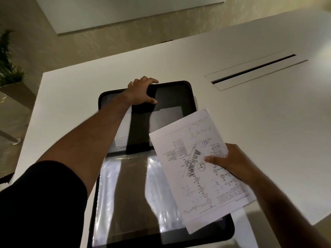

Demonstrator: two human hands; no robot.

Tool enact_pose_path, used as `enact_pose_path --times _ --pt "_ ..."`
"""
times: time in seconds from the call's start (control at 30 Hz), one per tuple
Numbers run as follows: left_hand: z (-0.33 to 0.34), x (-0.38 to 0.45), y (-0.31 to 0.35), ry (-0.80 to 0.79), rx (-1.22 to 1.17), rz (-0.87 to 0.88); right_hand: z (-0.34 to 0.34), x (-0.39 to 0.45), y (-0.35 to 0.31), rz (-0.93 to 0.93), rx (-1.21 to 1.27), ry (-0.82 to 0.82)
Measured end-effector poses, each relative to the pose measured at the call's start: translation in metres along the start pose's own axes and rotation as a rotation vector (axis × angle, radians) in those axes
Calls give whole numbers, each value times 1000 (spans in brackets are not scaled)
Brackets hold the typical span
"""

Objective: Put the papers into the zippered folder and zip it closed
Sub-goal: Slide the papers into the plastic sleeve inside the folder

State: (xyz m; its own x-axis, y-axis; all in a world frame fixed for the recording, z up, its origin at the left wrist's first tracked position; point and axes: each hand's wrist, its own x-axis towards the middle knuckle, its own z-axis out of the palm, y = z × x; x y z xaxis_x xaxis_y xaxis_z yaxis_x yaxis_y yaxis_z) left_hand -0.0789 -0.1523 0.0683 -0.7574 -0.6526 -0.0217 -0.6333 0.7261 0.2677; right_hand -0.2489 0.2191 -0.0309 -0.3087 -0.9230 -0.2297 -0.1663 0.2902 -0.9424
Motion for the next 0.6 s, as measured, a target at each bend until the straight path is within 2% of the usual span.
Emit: enact_pose_path --times 0.13,0.3,0.43,0.5,0.6 --pt "6 -10 14 92 -39 -27 -1 -1 1 -6 11 4" --pt "33 -54 37 331 -352 -62 -11 -6 5 -1 2 42" --pt "78 -110 56 452 -441 -145 -26 -13 5 -4 3 73" --pt "101 -140 64 478 -494 -188 -35 -18 5 -4 13 89" --pt "132 -188 89 426 -623 -344 -46 -24 6 -7 9 107"
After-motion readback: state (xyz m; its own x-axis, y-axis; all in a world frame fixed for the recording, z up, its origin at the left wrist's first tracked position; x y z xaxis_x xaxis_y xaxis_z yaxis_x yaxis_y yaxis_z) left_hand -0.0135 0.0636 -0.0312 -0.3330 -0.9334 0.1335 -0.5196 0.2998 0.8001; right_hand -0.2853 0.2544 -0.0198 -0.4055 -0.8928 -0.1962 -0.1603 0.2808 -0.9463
